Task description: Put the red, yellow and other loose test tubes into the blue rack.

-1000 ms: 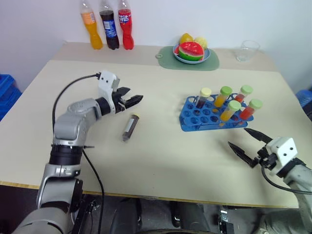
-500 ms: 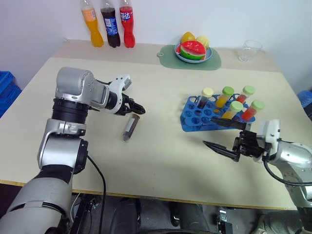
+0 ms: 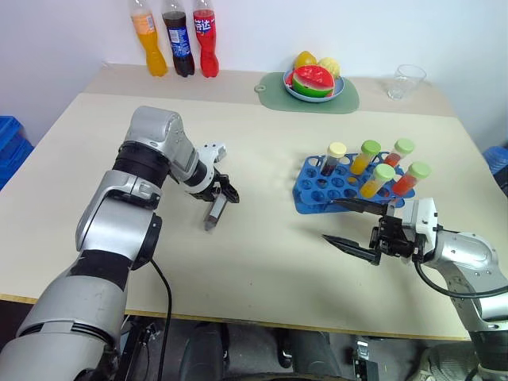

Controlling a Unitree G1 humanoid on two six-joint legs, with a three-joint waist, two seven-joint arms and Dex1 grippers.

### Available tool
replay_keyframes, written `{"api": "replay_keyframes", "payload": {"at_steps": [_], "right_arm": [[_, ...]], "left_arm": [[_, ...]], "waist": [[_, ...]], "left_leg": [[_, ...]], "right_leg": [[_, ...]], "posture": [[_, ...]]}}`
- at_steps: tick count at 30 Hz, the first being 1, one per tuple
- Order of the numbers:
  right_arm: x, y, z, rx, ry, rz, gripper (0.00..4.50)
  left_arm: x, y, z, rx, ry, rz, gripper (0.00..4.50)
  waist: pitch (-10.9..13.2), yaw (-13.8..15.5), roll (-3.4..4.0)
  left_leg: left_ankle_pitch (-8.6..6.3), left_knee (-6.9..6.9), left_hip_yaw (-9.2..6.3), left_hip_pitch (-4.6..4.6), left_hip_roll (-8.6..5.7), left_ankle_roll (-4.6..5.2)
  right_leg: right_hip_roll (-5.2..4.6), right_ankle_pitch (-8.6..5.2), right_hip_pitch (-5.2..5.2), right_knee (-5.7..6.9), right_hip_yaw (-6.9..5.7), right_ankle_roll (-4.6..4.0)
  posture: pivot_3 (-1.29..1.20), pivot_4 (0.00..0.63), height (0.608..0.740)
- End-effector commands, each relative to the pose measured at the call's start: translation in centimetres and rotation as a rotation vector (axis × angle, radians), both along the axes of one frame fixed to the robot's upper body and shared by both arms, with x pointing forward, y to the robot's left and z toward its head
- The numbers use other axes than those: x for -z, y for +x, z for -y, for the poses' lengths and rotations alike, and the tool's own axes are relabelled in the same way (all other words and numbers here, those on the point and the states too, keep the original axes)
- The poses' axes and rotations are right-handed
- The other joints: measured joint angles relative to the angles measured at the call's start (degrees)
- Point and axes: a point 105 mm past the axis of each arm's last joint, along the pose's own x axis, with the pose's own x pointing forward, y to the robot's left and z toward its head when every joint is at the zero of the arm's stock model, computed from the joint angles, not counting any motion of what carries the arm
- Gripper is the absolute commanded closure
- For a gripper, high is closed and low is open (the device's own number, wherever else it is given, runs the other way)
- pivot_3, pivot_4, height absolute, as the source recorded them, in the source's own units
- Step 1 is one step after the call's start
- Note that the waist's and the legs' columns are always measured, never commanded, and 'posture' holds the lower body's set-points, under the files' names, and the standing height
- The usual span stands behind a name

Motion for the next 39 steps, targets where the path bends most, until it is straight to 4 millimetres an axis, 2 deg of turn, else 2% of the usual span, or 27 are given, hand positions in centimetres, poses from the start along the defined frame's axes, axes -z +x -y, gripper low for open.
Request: {"api": "replay_keyframes", "payload": {"at_steps": [1, 3, 4, 7, 10, 13, 14, 15, 20, 22, 24, 27, 34, 37, 39], "right_arm": [[-0.8, -0.1, 0.1, 0.006, 0.006, 0.044, 0.66], [-0.6, -0.2, 0.2, 0.014, 0.007, 0.041, 0.66], [-0.6, -0.3, 0.2, 0.017, 0.007, 0.041, 0.66], [-0.5, -0.4, 0.2, 0.024, 0.008, 0.04, 0.66], [-0.5, -0.3, 0.5, 0.043, 0.014, 0.047, 0.66], [-0.6, -0.2, 0.6, 0.065, 0.023, 0.056, 0.66], [-0.6, -0.1, 0.7, 0.075, 0.027, 0.061, 0.66], [-0.7, 0.0, 0.8, 0.088, 0.031, 0.065, 0.66], [-0.8, 0.2, 1.0, 0.151, 0.055, 0.091, 0.66], [-0.7, 0.2, 1.3, 0.19, 0.064, 0.097, 0.66], [-0.6, 0.0, 1.7, 0.233, 0.07, 0.098, 0.66], [-0.6, -0.4, 2.0, 0.268, 0.075, 0.102, 0.66], [0.2, -1.8, 3.5, 0.39, 0.073, 0.078, 0.66], [0.6, -2.6, 4.2, 0.446, 0.086, 0.066, 0.66], [0.8, -3.0, 4.4, 0.469, 0.086, 0.066, 0.66]], "left_arm": [[-0.1, 0.1, 0.2, -0.006, 0.027, 0.007, 2.59], [-0.1, 0.2, 0.4, -0.009, 0.018, 0.012, 3.59], [-0.2, 0.1, 0.5, -0.003, 0.005, 0.013, 3.77], [-1.1, 0.0, 0.7, 0.034, -0.046, 0.042, 3.77], [-3.6, -0.9, 1.5, 0.159, -0.193, 0.12, 3.77], [-6.6, -1.0, 3.3, 0.326, -0.425, 0.364, 3.77], [-8.2, -0.5, 4.0, 0.352, -0.555, 0.507, 3.77], [-9.2, -0.5, 4.0, 0.418, -0.59, 0.637, 3.77], [-10.7, -2.0, 6.3, 0.658, -0.786, 0.864, 3.77], [-11.6, -3.1, 7.6, 0.732, -0.967, 0.943, 3.77], [-11.4, -3.8, 9.2, 0.819, -1.047, 0.993, 3.77], [-10.9, -3.8, 10.7, 0.889, -1.06, 1.032, 3.77], [-7.7, -3.0, 14.3, 1.049, -0.904, 1.19, 3.77], [-6.8, -3.5, 15.9, 1.032, -0.984, 1.158, 3.77], [-6.0, -3.4, 16.7, 1.032, -0.973, 1.151, 3.77]], "waist": [[0.0, 0.0, 0.0], [0.0, 0.0, 0.0], [0.0, 0.02, 0.0], [0.0, 0.01, 0.0], [0.05, -0.29, -0.02], [0.05, -0.15, 0.03], [0.02, -0.09, 0.08], [0.01, 0.04, 0.1], [0.02, 0.49, 0.07], [0.01, 0.96, 0.09], [0.02, 1.38, 0.08], [0.01, 1.4, 0.09], [0.02, 1.34, 0.08], [0.02, 1.37, 0.07], [0.02, 1.31, 0.08]], "left_leg": [[0.0, 0.0, -0.01, 0.0, 0.0, 0.0], [0.0, 0.0, 0.0, 0.0, 0.0, 0.0], [0.0, 0.01, 0.0, 0.0, 0.0, 0.0], [0.0, 0.02, 0.0, 0.0, 0.0, 0.0], [0.0, 0.0, 0.0, -0.01, 0.01, -0.01], [0.02, -0.03, 0.01, 0.01, 0.03, -0.04], [0.03, -0.01, 0.01, 0.01, 0.03, -0.06], [0.03, 0.02, 0.02, 0.02, 0.02, -0.06], [0.03, 0.15, 0.04, -0.04, 0.01, -0.07], [0.02, 0.21, 0.06, -0.05, 0.0, -0.05], [-0.01, 0.28, 0.05, -0.05, 0.0, 0.0], [-0.07, 0.5, 0.04, -0.14, 0.0, 0.08], [-0.29, 0.76, -0.02, -0.14, 0.0, 0.29], [-0.37, 0.77, -0.02, -0.15, 0.0, 0.37], [-0.38, 0.78, -0.02, -0.17, 0.0, 0.39]], "right_leg": [[0.0, 0.0, 0.0, 0.01, 0.0, 0.0], [0.0, 0.0, 0.0, 0.01, 0.0, 0.0], [0.0, 0.0, 0.01, 0.01, 0.0, 0.0], [0.0, 0.0, 0.01, 0.01, 0.0, 0.0], [0.0, 0.0, -0.03, 0.02, 0.0, 0.0], [0.0, 0.0, -0.06, 0.08, 0.01, -0.01], [0.0, 0.0, -0.04, 0.09, 0.01, -0.02], [-0.02, 0.0, -0.02, 0.09, 0.01, -0.02], [-0.05, 0.01, 0.0, 0.09, 0.0, -0.05], [-0.05, 0.01, 0.04, 0.04, 0.01, -0.05], [-0.04, 0.0, 0.07, 0.04, 0.01, -0.04], [-0.03, 0.0, 0.08, 0.04, 0.0, -0.04], [-0.05, -0.01, 0.24, -0.01, 0.01, -0.04], [-0.04, -0.02, 0.25, -0.09, 0.01, -0.04], [-0.05, -0.02, 0.25, -0.09, 0.01, -0.04]], "posture": [[0.0, 0.15, 0.74], [0.0, 0.15, 0.74], [0.0, 0.15, 0.74], [0.0, 0.15, 0.74], [0.0, 0.15, 0.74], [0.0, 0.15, 0.74], [0.0, 0.15, 0.74], [0.0, 0.15, 0.74], [0.0, 0.15, 0.74], [0.0, 0.15, 0.74], [0.0, 0.15, 0.74], [0.0, 0.15, 0.74], [0.0, 0.15, 0.74], [0.0, 0.15, 0.74], [0.0, 0.15, 0.74]]}}
